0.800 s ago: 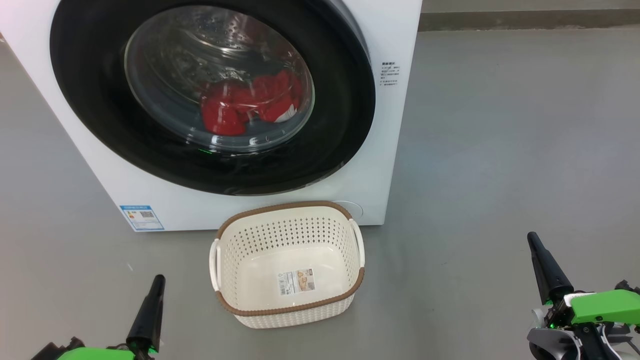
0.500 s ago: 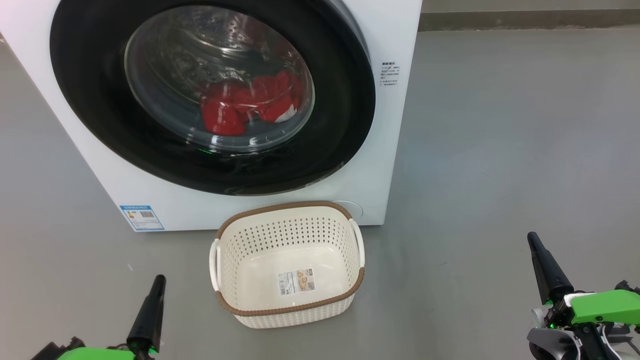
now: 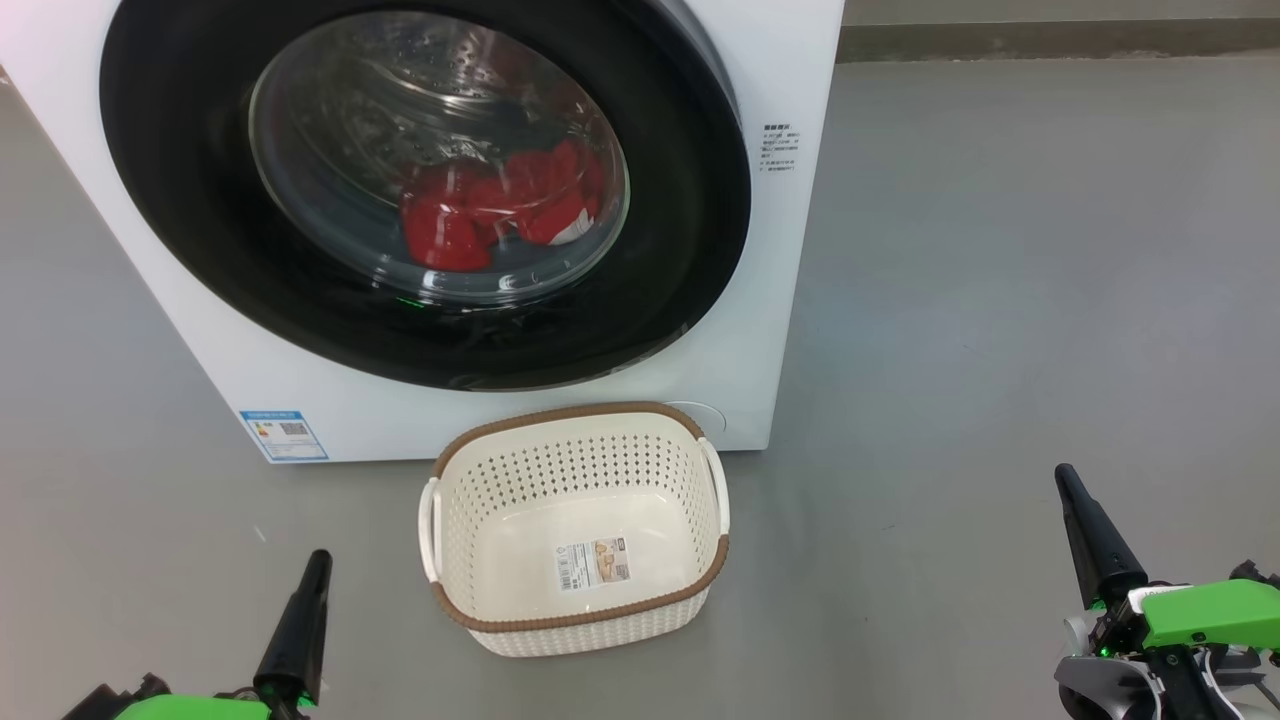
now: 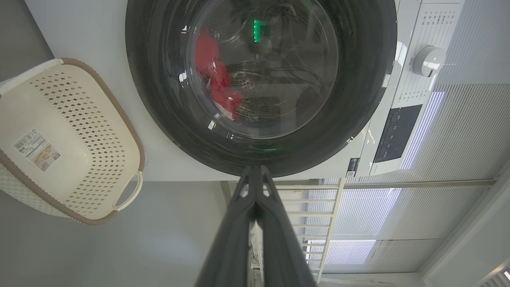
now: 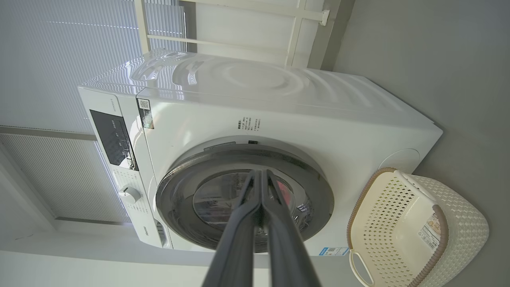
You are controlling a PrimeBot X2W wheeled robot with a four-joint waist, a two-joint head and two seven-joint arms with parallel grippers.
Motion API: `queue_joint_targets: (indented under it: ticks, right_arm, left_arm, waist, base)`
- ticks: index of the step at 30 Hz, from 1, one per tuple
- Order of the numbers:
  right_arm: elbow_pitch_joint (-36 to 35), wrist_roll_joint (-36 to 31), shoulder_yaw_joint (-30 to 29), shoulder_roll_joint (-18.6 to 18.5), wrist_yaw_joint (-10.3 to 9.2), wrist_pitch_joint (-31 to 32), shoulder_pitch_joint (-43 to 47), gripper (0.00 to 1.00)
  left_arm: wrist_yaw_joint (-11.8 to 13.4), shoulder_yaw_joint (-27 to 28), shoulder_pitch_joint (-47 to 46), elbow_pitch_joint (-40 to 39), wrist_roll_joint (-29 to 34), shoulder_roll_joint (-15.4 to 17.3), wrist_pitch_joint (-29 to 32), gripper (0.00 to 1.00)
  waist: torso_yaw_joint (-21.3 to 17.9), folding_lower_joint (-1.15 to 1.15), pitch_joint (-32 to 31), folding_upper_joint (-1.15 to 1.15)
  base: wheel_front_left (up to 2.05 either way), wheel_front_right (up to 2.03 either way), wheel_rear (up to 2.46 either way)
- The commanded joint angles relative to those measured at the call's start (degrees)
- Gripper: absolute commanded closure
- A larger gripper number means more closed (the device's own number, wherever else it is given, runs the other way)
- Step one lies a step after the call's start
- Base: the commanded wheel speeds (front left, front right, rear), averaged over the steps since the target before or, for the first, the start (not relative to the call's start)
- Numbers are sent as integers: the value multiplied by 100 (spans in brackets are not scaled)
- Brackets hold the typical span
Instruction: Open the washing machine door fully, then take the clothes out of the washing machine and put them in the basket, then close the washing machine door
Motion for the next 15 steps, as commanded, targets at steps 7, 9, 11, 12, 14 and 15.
queue_joint_targets:
  ticks: [7,9,11,12,14,15]
  right_arm:
    - [-159,-57,96,-34,-3,40,-238,100]
    - [-159,-59,93,-33,-3,42,-239,100]
    - [-159,-61,91,-31,-3,44,-239,100]
    - [-159,-62,89,-30,-3,45,-239,100]
    - [54,-23,-6,23,1,22,12,0]
    - [130,-23,0,43,1,21,43,0]
  left_arm:
    - [-40,215,-232,-114,52,63,37,100]
    - [-40,217,-232,-114,54,61,39,100]
    - [-40,219,-233,-114,56,59,40,100]
    - [-40,220,-233,-114,56,59,41,100]
    - [3,2,15,48,5,-11,2,0]
    - [8,-8,48,118,5,-26,1,0]
  waist:
    - [0,0,0,0]
    - [0,0,0,0]
    - [0,0,0,0]
    - [0,0,0,0]
    - [0,0,0,0]
    - [0,0,0,0]
  base:
    - [0,0,0]
    - [0,0,0]
    - [0,0,0]
    - [0,0,0]
    - [0,0,0]
    - [0,0,0]
